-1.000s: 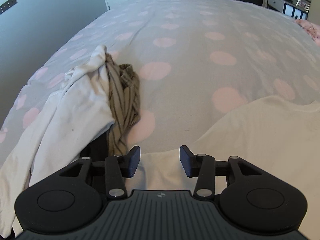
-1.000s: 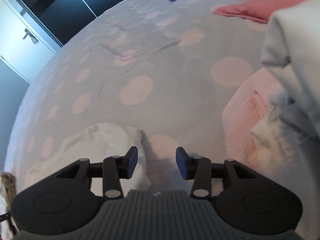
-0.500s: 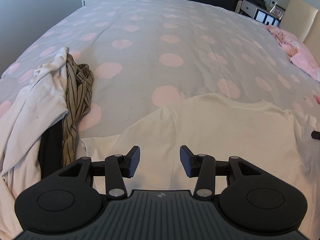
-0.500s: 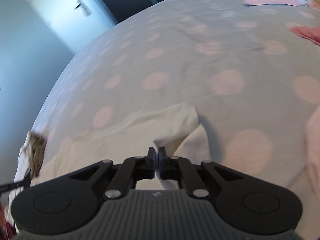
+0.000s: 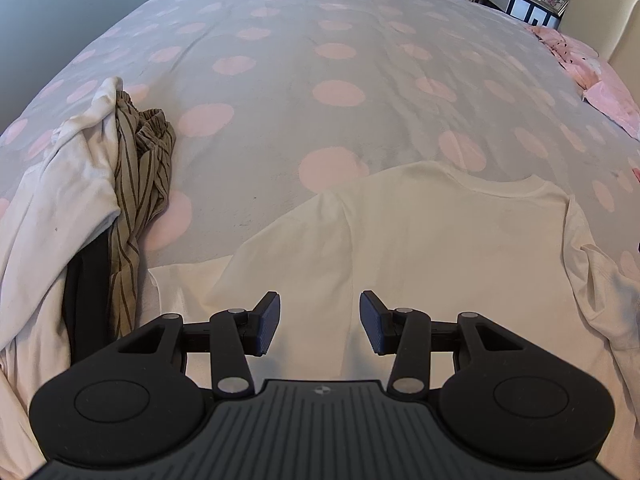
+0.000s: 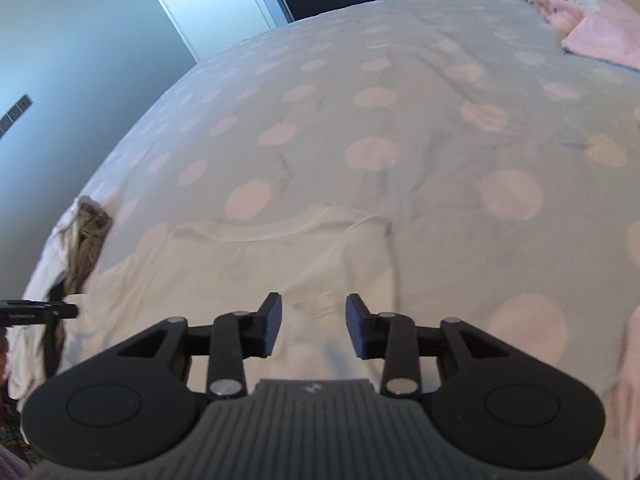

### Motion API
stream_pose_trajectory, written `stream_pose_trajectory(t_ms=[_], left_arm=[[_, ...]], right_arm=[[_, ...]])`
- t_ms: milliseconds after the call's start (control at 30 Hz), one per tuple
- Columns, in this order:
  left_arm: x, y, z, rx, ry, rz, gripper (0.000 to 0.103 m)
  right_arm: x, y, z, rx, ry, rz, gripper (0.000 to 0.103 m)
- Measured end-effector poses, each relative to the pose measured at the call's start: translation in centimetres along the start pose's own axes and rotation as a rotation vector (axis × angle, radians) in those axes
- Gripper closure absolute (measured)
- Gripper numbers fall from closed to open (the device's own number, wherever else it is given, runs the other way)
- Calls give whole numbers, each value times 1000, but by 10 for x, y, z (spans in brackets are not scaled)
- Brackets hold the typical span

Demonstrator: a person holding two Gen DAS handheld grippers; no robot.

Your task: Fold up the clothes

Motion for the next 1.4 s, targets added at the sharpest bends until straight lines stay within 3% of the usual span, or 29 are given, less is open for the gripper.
stream_pose_trajectory(t_ms=[133, 467, 500, 533, 567, 600, 867, 1000, 1133, 1200, 1300, 1400], left_arm=[[1, 0, 4, 14, -3, 0, 61], [9, -1, 7, 36, 19, -17, 61], [10, -2, 7, 41, 24, -20, 61], [11, -3, 6, 45, 30, -24, 61], [13, -4, 5, 47, 34, -29, 61], [14, -4, 4, 47, 36, -32, 61], [17, -8, 1, 59, 34, -40, 61], [17, -9, 1, 67, 36, -44, 61], [17, -8, 3, 68, 37, -41, 61], [18, -8, 4, 72, 37, -41, 61], [19, -8, 7, 85, 40, -43, 61], [21, -9, 9, 101, 53, -43, 61]], right_arm=[[15, -9, 5, -31, -8, -46, 45], [53, -20, -11, -213, -7, -103, 36], [57, -22, -13, -227, -20, -118, 39], [59, -24, -15, -236, -26, -130, 53], [60, -25, -16, -240, -24, -138, 70], [59, -25, -17, -238, -22, -143, 99], [8, -17, 16, -157, -105, -90, 99], [-23, -23, 57, -64, -234, -102, 100], [-43, -41, 112, 24, -420, -138, 100], [-44, -51, 130, 51, -447, -174, 99], [-39, -59, 128, -45, -518, -233, 93], [-44, -54, 123, -94, -532, -201, 69]])
Point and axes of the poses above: each gripper's, at about its wrist camera, not at the fingertips, and x roughly the way its jaws point, z to its right, y to its top, the point moved 6 cm from there along x, roughly the way its jaws point, and after that the axes turned 1 degree about -x, right-handed, at the moved point
